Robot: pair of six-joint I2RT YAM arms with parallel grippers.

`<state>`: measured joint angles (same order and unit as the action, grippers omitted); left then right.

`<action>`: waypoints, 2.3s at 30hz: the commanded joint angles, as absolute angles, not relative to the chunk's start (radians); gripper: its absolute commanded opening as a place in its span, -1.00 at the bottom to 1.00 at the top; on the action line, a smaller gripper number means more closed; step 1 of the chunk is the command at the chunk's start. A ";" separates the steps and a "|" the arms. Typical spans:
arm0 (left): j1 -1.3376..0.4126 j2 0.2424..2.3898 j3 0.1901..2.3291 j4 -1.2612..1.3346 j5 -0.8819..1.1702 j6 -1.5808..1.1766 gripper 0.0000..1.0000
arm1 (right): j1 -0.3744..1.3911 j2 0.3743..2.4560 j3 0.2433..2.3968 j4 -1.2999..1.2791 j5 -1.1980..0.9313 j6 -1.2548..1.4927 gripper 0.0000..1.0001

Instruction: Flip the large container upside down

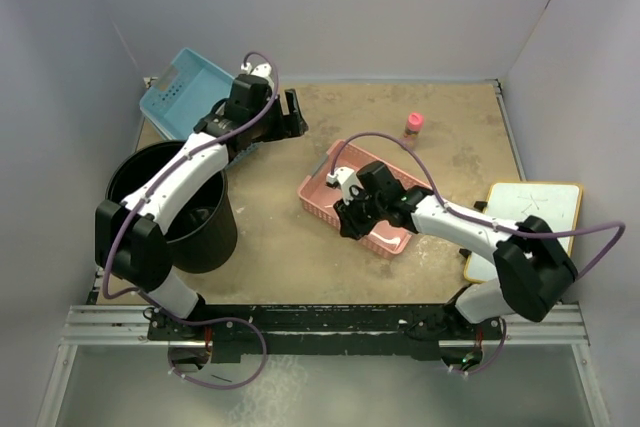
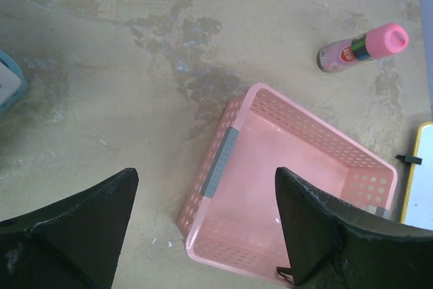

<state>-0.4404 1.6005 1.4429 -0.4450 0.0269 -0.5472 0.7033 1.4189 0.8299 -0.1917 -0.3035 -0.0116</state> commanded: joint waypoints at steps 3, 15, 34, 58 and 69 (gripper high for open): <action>-0.439 1.548 1.410 -0.370 0.080 -0.598 0.58 | 0.724 1.456 0.893 -0.185 -0.258 0.009 -0.75; -0.472 1.390 1.492 -0.301 0.110 -0.638 0.59 | 0.725 1.420 1.114 -0.108 -0.434 0.405 -1.00; -0.472 1.165 1.409 -0.119 0.108 -0.572 0.64 | 0.560 1.671 0.848 1.191 -0.785 1.698 -1.00; -0.471 1.281 1.377 -0.270 0.140 -0.510 0.61 | 0.470 1.387 0.934 -0.346 -0.066 0.841 -0.19; -0.472 1.311 1.355 -0.254 0.191 -0.530 0.61 | 0.353 1.285 0.722 -0.058 -0.362 0.909 -0.05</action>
